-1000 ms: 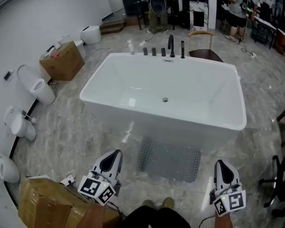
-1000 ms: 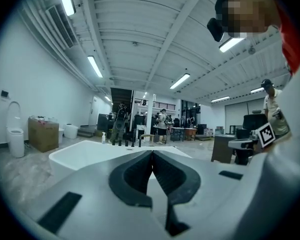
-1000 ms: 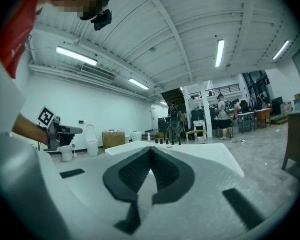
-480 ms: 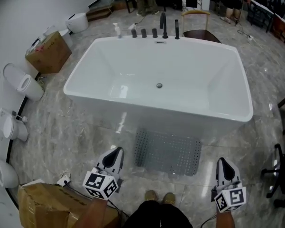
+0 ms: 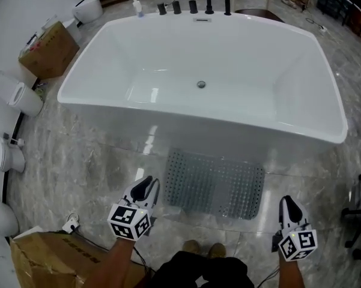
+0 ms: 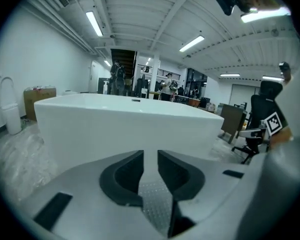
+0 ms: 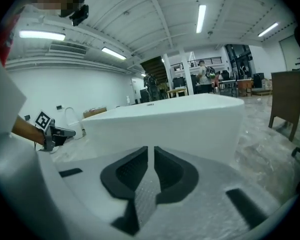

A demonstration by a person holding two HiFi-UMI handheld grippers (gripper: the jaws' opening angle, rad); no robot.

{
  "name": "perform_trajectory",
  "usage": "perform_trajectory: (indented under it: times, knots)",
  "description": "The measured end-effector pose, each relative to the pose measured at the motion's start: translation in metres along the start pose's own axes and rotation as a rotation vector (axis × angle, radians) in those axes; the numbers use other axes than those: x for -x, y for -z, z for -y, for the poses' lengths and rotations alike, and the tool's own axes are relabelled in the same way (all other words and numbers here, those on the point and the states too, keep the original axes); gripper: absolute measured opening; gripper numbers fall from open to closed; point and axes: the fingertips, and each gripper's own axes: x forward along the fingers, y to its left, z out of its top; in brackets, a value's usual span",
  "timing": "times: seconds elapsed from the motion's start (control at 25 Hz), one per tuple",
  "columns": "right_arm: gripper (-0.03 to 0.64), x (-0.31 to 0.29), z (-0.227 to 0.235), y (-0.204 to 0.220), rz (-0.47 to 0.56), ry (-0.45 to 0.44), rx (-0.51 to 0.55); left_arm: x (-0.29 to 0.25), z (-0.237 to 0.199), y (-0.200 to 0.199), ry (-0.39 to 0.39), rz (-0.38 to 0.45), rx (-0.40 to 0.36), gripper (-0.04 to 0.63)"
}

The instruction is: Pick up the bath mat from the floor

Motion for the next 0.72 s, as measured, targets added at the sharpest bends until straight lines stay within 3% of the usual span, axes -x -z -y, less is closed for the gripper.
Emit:
perform_trajectory:
  times: [0.08,0.32,0.72]
  knots:
    - [0.052,-0.021,0.012,0.037,-0.032,0.008,-0.011,-0.026,-0.008,0.034,0.015,-0.043,0.009,0.132]
    - [0.109,-0.086,0.033,0.141,-0.123,0.013,0.002,-0.094,-0.039,0.132,0.016,-0.140,-0.001,0.175]
    - [0.230,-0.157,0.086,0.287,-0.259,0.073,-0.025,-0.184,-0.099,0.281,-0.028,-0.298,0.059,0.236]
